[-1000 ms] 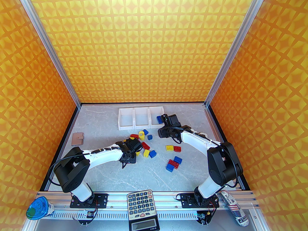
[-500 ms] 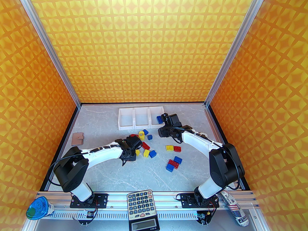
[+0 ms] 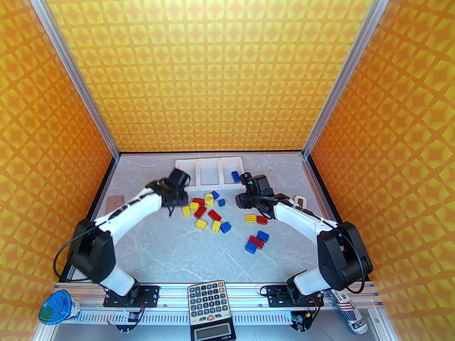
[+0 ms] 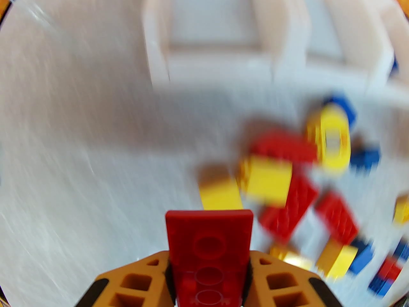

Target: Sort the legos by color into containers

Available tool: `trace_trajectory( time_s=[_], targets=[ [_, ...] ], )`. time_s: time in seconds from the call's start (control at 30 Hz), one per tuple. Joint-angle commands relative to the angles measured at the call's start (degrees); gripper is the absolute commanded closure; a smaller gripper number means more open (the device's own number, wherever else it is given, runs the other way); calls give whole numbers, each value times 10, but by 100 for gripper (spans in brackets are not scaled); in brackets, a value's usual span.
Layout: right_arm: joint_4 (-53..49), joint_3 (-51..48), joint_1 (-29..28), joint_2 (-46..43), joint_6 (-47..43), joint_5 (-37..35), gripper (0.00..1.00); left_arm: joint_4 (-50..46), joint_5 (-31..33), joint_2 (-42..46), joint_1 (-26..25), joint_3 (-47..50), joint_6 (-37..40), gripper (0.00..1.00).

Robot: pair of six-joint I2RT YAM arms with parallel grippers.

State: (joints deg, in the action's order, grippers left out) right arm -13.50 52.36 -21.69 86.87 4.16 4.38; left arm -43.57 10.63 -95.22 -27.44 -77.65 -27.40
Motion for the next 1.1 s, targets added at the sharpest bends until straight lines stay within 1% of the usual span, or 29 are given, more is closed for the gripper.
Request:
trace_trajectory(
  time_s=[0.0, 0.2, 0.4, 0.43, 0.5, 0.53, 0.6, 0.67, 0.73, 0.93, 1.07],
  targets=[
    [47, -4, -2, -5, -12, 44, 46, 16, -7, -52, 17, -64, 57, 67],
    [44, 3, -2, 4, -10, 68, 46, -12, -11, -168, 45, -211, 84, 68],
    [48, 1, -2, 1, -9, 78, 46, -37, -21, -248, 65, -316, 103, 68],
    [48, 1, -2, 2, -8, 78, 46, -42, -21, -255, 68, -327, 104, 66],
    [49, 0, -2, 0, -7, 80, 46, -48, -21, -264, 72, -342, 109, 53],
    [49, -1, -2, -1, -7, 80, 46, -46, -21, -264, 73, -342, 112, 48],
    [51, -2, -2, -2, -6, 79, 46, -38, -23, -254, 72, -332, 117, 35],
    [51, -2, -3, 0, -5, 80, 46, -27, -25, -233, 72, -311, 116, 30],
    [51, 0, -2, 3, -4, 82, 46, -16, -26, -209, 71, -283, 114, 27],
    [54, 1, -3, 7, -1, 83, 46, 10, -25, -120, 64, -175, 103, 26],
    [53, 3, -2, 10, -1, 77, 46, 20, -25, -56, 55, -92, 76, 26]
  ],
)
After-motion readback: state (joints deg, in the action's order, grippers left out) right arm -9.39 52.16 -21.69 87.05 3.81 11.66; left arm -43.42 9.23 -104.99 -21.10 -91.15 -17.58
